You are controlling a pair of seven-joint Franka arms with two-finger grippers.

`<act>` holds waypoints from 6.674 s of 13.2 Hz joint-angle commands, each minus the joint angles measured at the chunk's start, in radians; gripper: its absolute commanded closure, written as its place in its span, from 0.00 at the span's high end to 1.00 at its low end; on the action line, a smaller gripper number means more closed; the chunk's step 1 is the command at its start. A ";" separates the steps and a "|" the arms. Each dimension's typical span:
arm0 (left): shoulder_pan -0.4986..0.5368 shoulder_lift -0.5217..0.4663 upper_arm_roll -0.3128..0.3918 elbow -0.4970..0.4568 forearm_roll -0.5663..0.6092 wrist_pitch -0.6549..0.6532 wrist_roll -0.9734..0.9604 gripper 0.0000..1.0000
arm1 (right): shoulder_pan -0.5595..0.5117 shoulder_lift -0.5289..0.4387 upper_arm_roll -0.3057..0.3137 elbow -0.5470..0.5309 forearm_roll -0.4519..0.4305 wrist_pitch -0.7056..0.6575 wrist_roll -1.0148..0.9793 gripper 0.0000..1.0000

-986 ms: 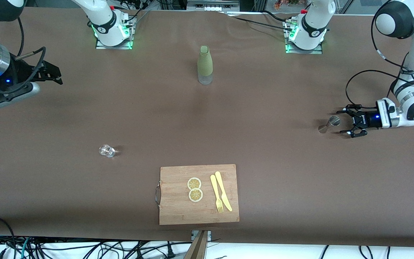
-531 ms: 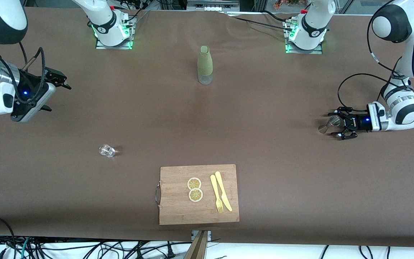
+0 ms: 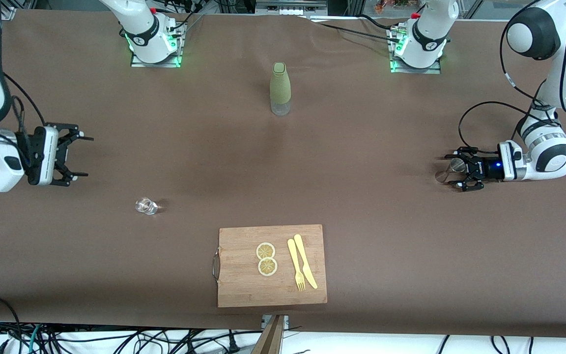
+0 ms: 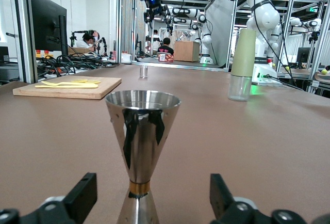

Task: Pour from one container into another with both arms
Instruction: 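Grasp the glass beaker with the right gripper while the left gripper lifts the jigger, then carry the jigger with the left gripper toward the right gripper's beaker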

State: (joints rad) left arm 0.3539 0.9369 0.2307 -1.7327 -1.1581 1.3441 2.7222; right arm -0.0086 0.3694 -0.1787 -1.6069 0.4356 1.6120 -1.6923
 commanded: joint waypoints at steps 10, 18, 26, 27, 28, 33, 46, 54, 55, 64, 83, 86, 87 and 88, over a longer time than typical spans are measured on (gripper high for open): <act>-0.010 0.026 0.009 0.009 -0.008 0.006 0.082 0.00 | -0.125 0.431 -0.004 0.057 0.466 -0.003 -0.708 1.00; -0.304 0.005 -0.057 0.053 -0.124 0.038 -0.140 0.00 | -0.159 0.652 0.013 0.361 0.566 -0.081 -0.805 1.00; -0.498 -0.024 -0.227 0.055 -0.454 0.281 -0.200 0.00 | -0.154 0.711 0.053 0.358 0.629 -0.080 -0.805 1.00; -0.507 -0.032 -0.257 0.055 -0.468 0.346 -0.202 0.00 | -0.154 0.711 0.053 0.355 0.629 -0.081 -0.807 1.00; -0.527 -0.039 -0.277 0.055 -0.471 0.404 -0.219 0.00 | -0.154 0.712 0.056 0.348 0.631 -0.081 -0.807 1.00; -0.593 -0.038 -0.442 0.067 -0.623 0.662 -0.248 0.00 | -0.151 0.718 0.087 0.314 0.652 -0.084 -0.817 1.00; -0.770 0.074 -0.461 0.266 -0.716 0.828 -0.243 0.00 | -0.151 0.723 0.102 0.292 0.669 -0.109 -0.837 0.91; -0.793 0.125 -0.458 0.314 -0.720 0.914 -0.245 0.00 | -0.157 0.723 0.096 0.292 0.667 -0.145 -0.839 0.65; -0.802 0.128 -0.458 0.326 -0.724 0.914 -0.251 0.00 | -0.157 0.723 0.094 0.292 0.667 -0.146 -0.839 0.63; -0.837 0.131 -0.461 0.349 -0.807 0.943 -0.256 0.00 | -0.159 0.732 0.093 0.292 0.661 -0.146 -0.840 0.29; -0.886 0.138 -0.468 0.389 -0.856 1.012 -0.288 0.00 | -0.137 0.678 0.101 0.236 0.804 -0.273 -0.715 0.09; -0.903 0.140 -0.468 0.401 -0.855 1.024 -0.294 0.00 | -0.087 0.599 0.096 0.161 0.851 -0.253 -0.690 0.09; -0.906 0.143 -0.468 0.404 -0.855 1.024 -0.294 0.00 | -0.065 0.571 0.093 0.132 0.877 -0.239 -0.685 0.09; -0.914 0.143 -0.467 0.409 -0.851 1.024 -0.295 0.00 | -0.048 0.547 0.088 0.105 0.902 -0.227 -0.678 0.09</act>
State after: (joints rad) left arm -0.5373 1.0570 -0.2339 -1.3730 -1.9821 2.3307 2.4014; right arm -0.0906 1.0110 -0.0786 -1.3899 1.2909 1.3544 -2.3878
